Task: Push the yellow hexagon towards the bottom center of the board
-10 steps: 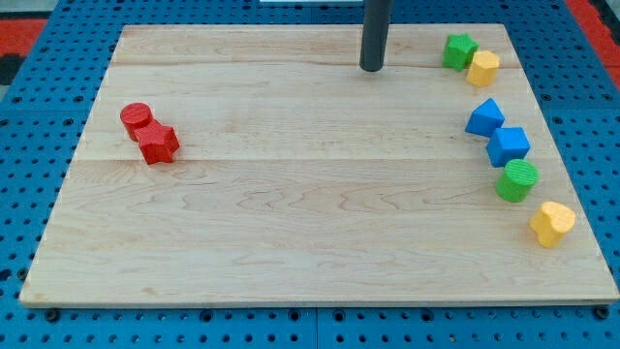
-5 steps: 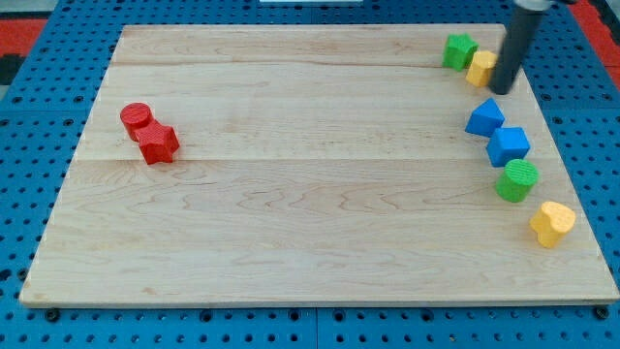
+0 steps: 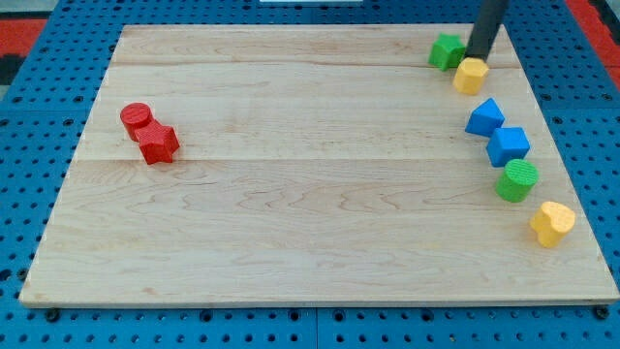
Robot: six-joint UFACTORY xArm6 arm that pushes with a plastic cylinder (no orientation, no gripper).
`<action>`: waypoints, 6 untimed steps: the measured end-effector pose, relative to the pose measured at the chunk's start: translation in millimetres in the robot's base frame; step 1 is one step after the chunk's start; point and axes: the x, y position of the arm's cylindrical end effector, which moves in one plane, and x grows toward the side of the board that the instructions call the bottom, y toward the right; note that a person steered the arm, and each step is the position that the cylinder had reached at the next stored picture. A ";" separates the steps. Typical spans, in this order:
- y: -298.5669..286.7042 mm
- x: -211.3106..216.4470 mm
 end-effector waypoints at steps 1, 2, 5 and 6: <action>-3.9 10.6; 21.9 10.6; -98.3 76.2; -127.1 83.9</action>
